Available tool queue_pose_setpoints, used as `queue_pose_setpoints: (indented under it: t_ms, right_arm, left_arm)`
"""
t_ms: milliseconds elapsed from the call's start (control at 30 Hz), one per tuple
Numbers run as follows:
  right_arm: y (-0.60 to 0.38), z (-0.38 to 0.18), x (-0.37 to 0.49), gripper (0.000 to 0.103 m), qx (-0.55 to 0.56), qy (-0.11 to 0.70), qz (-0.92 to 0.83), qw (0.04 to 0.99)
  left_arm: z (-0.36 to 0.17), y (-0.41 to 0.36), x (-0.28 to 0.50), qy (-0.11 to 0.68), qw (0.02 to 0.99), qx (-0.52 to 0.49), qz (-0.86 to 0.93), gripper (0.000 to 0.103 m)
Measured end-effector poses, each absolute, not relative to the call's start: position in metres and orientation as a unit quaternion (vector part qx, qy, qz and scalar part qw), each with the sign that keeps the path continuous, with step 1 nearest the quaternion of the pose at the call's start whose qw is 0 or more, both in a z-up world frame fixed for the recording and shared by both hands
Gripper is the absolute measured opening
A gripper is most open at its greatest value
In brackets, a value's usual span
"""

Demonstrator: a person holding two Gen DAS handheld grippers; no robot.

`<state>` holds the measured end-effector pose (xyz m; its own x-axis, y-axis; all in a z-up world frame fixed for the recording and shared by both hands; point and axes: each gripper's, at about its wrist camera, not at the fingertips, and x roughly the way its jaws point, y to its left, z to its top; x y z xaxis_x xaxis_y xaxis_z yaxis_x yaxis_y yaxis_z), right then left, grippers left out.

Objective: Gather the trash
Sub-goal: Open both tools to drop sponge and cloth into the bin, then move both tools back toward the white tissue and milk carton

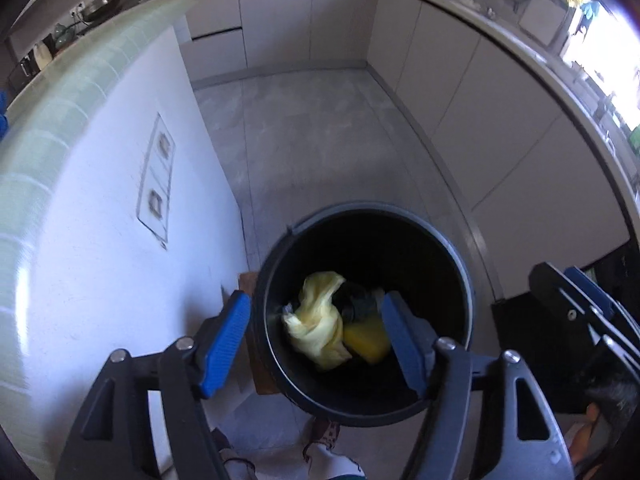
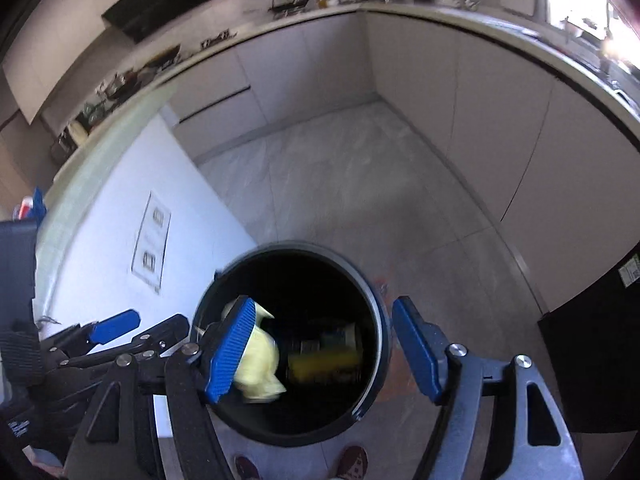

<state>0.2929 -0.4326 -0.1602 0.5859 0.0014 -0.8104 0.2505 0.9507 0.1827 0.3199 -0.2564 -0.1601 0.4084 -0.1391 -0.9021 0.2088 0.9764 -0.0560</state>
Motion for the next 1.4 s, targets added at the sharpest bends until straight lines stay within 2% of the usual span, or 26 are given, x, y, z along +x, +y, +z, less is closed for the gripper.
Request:
queue_pose_setpoints:
  t_ms: [233,467,667,900,1133,1400]
  right_arm:
    - [-0.411,-0.113,0.3,0.073,0.145,0.418,-0.065,0.894]
    - [-0.319,-0.075,0.313,0.073,0.133,0.406,0.003,0.904]
    - [-0.195,-0.049,0.317,0.073,0.105,0.396,0.07,0.909]
    - [-0.068,-0.043,0.316,0.073,0.082,0.388,0.104,0.912]
    - [0.032,-0.049,0.317,0.073,0.064,0.391,0.129,0.909]
    - [0.069,-0.043,0.334,0.073,0.025,0.38,0.115,0.917]
  left_arm:
    - [-0.08,-0.215,0.304,0.485,0.868,-0.015,-0.106,0.071]
    - [-0.028,-0.112,0.282,0.442,0.894,-0.036,-0.062,0.074]
    - [-0.02,0.008,0.26,0.43,0.901,-0.052,0.01,0.074]
    - [-0.029,0.142,0.249,0.425,0.899,-0.079,0.073,0.074]
    - [-0.034,0.209,0.247,0.422,0.898,-0.086,0.093,0.074]
    - [-0.038,0.229,0.258,0.415,0.899,-0.083,0.112,0.074]
